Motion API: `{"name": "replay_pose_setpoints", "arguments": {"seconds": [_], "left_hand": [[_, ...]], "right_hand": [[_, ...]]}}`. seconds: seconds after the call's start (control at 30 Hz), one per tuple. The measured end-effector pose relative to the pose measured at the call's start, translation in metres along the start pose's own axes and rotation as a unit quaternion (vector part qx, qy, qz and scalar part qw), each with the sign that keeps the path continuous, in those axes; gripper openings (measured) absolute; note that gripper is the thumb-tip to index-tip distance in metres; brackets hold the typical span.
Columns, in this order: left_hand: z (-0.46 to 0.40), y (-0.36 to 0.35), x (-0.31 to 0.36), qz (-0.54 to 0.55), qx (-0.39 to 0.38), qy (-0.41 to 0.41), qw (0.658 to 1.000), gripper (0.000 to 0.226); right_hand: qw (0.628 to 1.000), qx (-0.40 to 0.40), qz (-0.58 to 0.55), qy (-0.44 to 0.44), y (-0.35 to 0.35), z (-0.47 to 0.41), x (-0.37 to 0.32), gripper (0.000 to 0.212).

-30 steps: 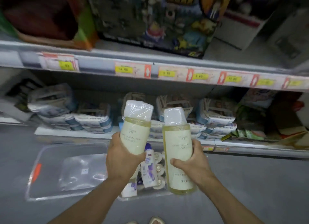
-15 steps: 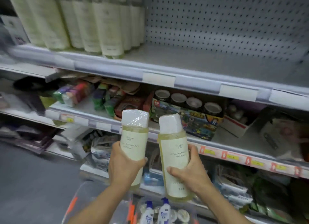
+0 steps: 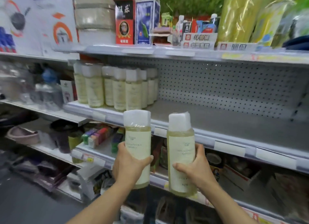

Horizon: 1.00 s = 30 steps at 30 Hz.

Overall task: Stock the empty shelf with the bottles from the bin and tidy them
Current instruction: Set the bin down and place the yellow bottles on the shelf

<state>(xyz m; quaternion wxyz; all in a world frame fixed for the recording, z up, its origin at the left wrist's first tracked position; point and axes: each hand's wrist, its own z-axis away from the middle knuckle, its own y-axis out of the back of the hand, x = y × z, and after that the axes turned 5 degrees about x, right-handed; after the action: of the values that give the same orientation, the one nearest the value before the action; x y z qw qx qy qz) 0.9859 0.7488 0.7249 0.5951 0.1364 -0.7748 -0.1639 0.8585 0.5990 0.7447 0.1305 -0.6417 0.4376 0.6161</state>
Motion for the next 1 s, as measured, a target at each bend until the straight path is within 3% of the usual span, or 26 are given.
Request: {"name": "replay_pose_setpoints", "arguments": {"seconds": [0.27, 0.63, 0.8, 0.93, 1.0], "left_hand": [[-0.052, 0.001, 0.053, 0.034, -0.010, -0.070, 0.997, 0.080], [-0.170, -0.049, 0.089, 0.102, -0.071, -0.143, 0.982, 0.079], [-0.214, -0.083, 0.093, 0.083, -0.099, -0.128, 0.983, 0.073], [-0.235, -0.108, 0.094, 0.079, -0.157, -0.108, 0.978, 0.053], [-0.240, -0.117, 0.093, 0.103, -0.168, -0.109, 0.974, 0.057]], "right_hand": [[0.999, 0.002, -0.047, 0.010, -0.001, -0.039, -0.041, 0.075], [0.998, 0.055, -0.033, 0.007, -0.032, -0.106, -0.066, 0.073], [0.995, 0.092, -0.034, -0.004, -0.044, -0.127, -0.069, 0.070], [0.994, 0.106, -0.027, -0.011, -0.047, -0.139, -0.071, 0.069], [0.993, 0.112, -0.026, -0.011, -0.047, -0.144, -0.070, 0.069]]}}
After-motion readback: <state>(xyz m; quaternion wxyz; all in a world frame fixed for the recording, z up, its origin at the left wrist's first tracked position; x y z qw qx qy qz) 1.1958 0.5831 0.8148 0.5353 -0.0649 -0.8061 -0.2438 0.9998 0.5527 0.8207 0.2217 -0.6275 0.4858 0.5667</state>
